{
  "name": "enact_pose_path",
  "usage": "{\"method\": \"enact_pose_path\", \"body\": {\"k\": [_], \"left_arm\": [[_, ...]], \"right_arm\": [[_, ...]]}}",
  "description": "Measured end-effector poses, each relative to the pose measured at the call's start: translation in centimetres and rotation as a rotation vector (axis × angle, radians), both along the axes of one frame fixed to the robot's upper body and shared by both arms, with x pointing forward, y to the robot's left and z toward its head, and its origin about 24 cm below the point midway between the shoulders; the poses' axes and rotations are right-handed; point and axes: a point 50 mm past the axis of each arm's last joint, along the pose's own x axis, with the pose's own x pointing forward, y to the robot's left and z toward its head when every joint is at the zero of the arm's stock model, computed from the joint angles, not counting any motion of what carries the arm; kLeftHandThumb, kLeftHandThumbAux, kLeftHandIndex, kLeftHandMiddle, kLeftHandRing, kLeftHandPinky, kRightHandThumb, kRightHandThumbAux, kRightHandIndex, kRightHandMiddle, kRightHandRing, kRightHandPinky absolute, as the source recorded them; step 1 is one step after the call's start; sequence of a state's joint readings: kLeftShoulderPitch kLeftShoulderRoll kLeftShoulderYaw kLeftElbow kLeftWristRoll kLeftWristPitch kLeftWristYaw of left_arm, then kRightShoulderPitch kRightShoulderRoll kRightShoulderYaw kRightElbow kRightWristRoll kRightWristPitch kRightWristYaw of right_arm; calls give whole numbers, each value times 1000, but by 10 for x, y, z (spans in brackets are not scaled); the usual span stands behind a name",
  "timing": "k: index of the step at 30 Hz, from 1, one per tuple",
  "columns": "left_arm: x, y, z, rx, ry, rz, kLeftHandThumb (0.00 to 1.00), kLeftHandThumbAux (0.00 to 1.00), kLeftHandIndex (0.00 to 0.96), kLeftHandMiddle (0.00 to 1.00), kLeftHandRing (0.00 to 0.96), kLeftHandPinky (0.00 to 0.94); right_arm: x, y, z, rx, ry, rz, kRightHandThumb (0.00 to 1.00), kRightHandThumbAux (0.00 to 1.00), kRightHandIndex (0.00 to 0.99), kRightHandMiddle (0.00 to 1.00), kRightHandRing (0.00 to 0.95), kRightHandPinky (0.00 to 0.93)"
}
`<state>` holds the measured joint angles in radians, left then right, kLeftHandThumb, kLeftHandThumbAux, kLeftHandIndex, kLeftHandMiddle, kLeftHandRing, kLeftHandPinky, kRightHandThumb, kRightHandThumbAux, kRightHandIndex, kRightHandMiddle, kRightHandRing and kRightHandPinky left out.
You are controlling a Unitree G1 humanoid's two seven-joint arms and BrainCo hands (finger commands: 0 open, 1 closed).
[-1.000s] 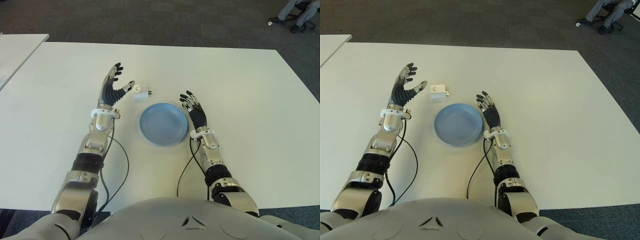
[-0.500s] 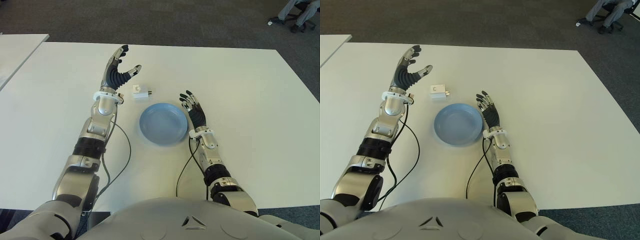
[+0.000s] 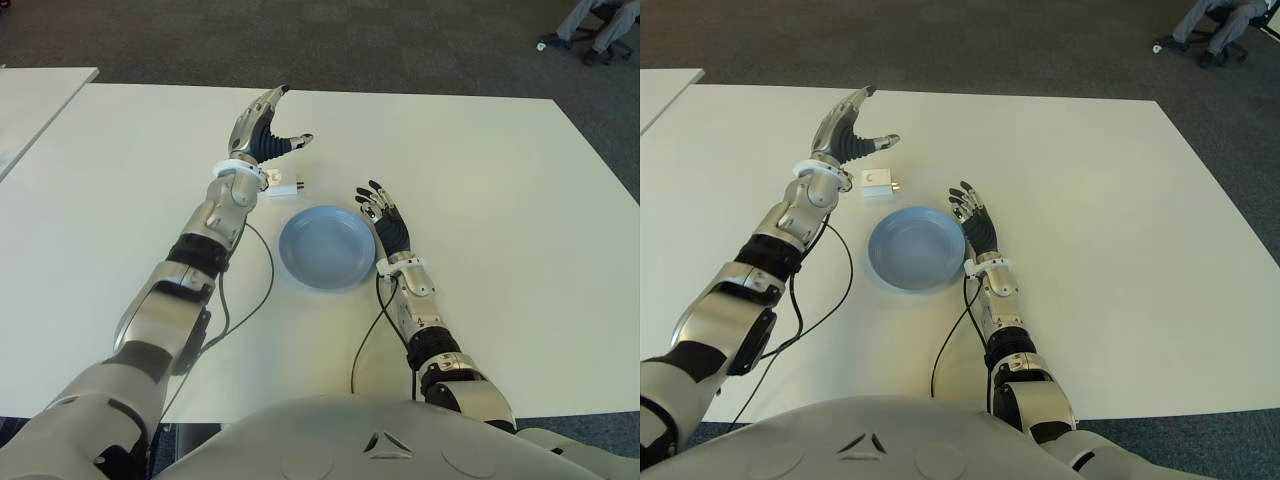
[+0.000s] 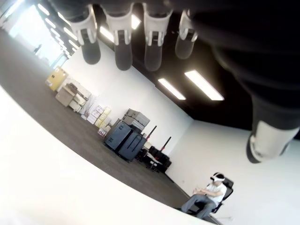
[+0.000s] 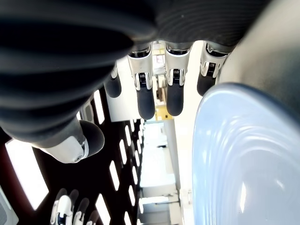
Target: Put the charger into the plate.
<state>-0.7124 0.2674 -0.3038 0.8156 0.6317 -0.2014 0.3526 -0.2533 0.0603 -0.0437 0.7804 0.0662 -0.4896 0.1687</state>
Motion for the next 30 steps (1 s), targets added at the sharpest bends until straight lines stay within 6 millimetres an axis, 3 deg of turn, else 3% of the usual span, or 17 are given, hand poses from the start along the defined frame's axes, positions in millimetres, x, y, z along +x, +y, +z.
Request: {"method": "enact_pose_path", "body": {"k": [15,30], "left_arm": [[-2,2,-39,392,66,-60,88,498,0,0,0,6],[-8,10,-54,674,92,-164,73,470,0,0,0,0]], "right_arm": [[0,-3,0,10,-4,-21,0,515,53,194,152,95],[-3,-9,3,20,-21,-56,0,534,53,215,172,99]]}}
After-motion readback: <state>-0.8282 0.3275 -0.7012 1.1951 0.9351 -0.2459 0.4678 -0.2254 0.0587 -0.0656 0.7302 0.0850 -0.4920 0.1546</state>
